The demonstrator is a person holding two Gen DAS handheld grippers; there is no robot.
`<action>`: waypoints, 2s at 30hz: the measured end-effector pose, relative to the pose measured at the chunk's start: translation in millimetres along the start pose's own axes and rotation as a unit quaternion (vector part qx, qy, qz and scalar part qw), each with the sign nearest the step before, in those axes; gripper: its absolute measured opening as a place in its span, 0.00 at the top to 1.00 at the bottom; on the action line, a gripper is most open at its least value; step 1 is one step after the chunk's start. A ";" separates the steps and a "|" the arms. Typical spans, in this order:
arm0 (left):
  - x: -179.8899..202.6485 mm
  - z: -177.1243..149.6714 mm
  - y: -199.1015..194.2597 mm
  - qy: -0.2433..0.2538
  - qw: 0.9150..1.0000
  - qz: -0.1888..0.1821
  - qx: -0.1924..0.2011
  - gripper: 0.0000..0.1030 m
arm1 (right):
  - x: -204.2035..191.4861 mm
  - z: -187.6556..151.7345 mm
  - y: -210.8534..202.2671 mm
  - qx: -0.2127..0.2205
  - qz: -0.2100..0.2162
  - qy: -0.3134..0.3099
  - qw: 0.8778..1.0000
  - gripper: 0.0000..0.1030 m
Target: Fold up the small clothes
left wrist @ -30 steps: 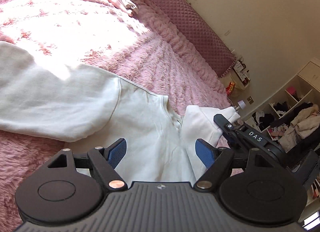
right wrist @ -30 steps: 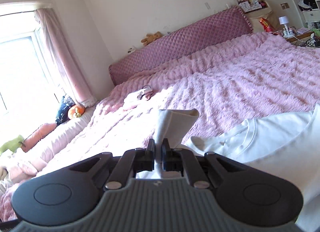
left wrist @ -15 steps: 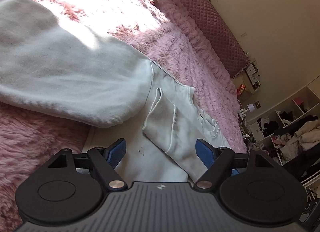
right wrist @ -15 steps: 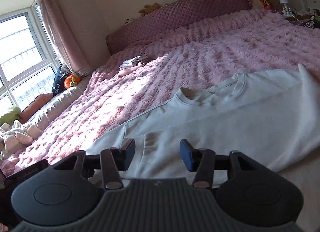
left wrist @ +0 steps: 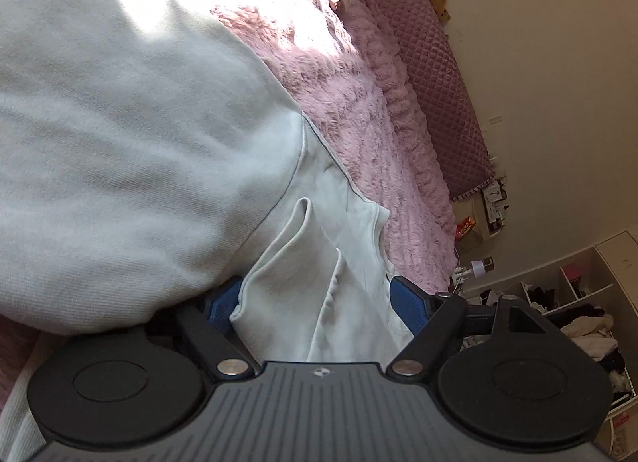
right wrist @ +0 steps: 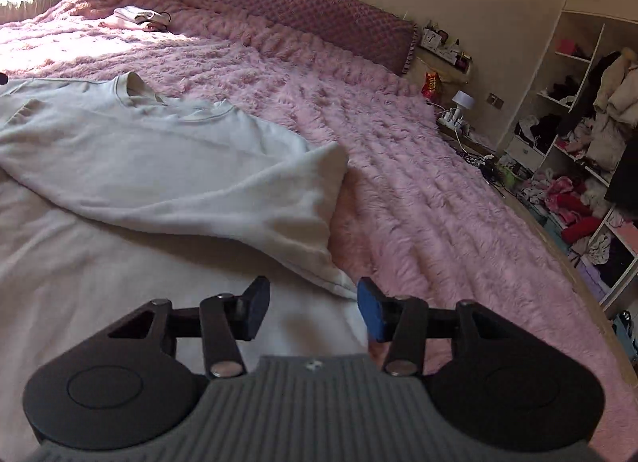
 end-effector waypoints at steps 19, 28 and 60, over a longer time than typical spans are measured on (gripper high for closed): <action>-17.1 -13.9 -43.1 0.050 0.991 0.048 0.113 0.97 | -1.0 -5.2 21.4 -0.001 -0.053 -0.049 0.997 1.00; -11.0 -3.4 -33.8 0.035 0.997 0.014 0.073 0.76 | -1.6 -5.8 20.9 0.002 -0.063 -0.054 0.997 0.76; -18.4 39.3 -232.0 0.108 0.971 0.071 0.202 0.24 | -79.2 34.0 -61.2 0.066 0.053 -0.024 0.996 0.72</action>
Point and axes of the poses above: each gripper's, at about its wrist camera, not at the fingertips, and y roughly the way its jaws point, x to its right, z to its top, the point moved 5 cm from there along y, roughly the way its jaws point, and after that the axes turned 4 degrees about z, right-handed, at the moved point
